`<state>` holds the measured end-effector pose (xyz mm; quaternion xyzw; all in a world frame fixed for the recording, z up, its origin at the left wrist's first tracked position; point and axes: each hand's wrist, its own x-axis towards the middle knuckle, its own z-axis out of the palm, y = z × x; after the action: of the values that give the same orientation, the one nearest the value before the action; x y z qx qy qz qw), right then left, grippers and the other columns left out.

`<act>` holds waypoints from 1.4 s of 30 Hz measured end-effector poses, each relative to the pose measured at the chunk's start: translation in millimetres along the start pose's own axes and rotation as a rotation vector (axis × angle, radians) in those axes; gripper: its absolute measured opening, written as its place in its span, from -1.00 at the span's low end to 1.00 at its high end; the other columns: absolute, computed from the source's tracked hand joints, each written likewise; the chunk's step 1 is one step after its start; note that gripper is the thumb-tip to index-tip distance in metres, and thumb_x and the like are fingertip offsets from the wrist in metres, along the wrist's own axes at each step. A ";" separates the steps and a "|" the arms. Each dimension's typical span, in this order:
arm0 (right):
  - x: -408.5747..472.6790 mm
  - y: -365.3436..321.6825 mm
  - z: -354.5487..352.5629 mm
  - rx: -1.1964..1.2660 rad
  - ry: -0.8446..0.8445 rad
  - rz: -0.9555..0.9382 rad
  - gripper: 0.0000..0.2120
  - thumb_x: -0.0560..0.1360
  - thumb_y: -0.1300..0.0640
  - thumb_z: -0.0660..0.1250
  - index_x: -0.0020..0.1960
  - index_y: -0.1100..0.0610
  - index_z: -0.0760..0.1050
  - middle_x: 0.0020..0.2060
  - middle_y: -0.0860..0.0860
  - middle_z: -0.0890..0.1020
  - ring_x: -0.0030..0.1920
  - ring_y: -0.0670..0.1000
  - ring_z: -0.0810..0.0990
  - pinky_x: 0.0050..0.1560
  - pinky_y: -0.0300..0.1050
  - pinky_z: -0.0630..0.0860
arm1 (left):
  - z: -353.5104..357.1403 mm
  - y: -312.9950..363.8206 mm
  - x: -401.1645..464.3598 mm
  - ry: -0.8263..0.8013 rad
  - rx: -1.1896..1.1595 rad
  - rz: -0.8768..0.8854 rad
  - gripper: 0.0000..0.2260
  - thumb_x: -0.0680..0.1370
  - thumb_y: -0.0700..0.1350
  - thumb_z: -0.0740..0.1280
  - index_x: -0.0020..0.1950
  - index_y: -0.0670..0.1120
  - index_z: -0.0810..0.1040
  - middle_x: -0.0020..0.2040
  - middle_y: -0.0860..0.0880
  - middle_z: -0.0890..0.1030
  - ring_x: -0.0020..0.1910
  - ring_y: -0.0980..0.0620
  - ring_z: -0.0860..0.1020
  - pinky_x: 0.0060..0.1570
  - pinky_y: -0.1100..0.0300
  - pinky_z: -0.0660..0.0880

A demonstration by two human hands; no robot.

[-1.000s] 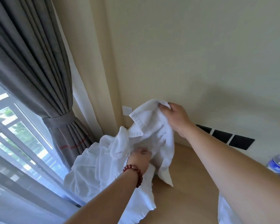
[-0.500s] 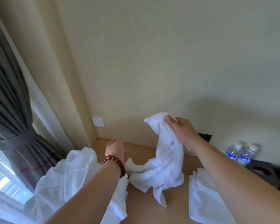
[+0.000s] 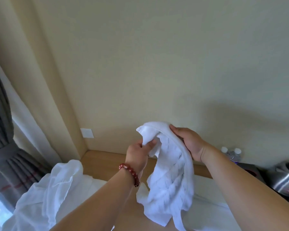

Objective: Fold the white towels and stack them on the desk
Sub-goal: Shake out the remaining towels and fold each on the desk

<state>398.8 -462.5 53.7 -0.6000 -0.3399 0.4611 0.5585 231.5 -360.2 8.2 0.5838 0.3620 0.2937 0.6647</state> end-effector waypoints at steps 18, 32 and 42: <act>-11.7 -38.7 12.4 -0.371 0.061 -0.241 -0.75 0.45 -0.09 0.50 0.05 0.01 0.70 0.01 -0.15 0.72 0.08 -0.20 0.64 0.14 -0.25 0.48 | 23.7 60.4 -6.4 -0.094 0.814 0.418 -0.75 0.60 -0.08 0.22 -0.28 0.03 0.46 -0.41 0.07 0.47 -0.42 0.09 0.39 -0.40 0.21 0.30; -1.8 -29.5 2.0 -0.684 0.282 -0.313 -0.59 0.57 0.04 0.39 -0.37 0.17 0.35 -0.47 -0.08 0.32 -0.40 -0.07 0.25 -0.29 -0.12 0.20 | 20.6 69.7 11.2 -0.078 0.720 0.239 -0.71 0.59 -0.06 0.26 -0.33 -0.08 0.38 -0.42 0.05 0.38 -0.42 0.05 0.32 -0.42 0.21 0.25; 2.4 -27.1 13.6 -0.909 0.341 -0.493 -0.76 0.65 0.04 0.21 -0.02 0.04 0.64 -0.21 0.00 0.66 -0.15 0.03 0.57 -0.09 -0.04 0.50 | 15.9 76.7 16.8 -0.308 0.625 0.217 -0.71 0.47 0.17 0.43 -0.04 -0.05 0.69 -0.04 -0.17 0.68 -0.06 -0.12 0.65 0.04 -0.08 0.57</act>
<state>389.9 -451.5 80.6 -0.7499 -0.5401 0.0193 0.3815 256.6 -344.3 82.6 0.8313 0.2658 0.1462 0.4658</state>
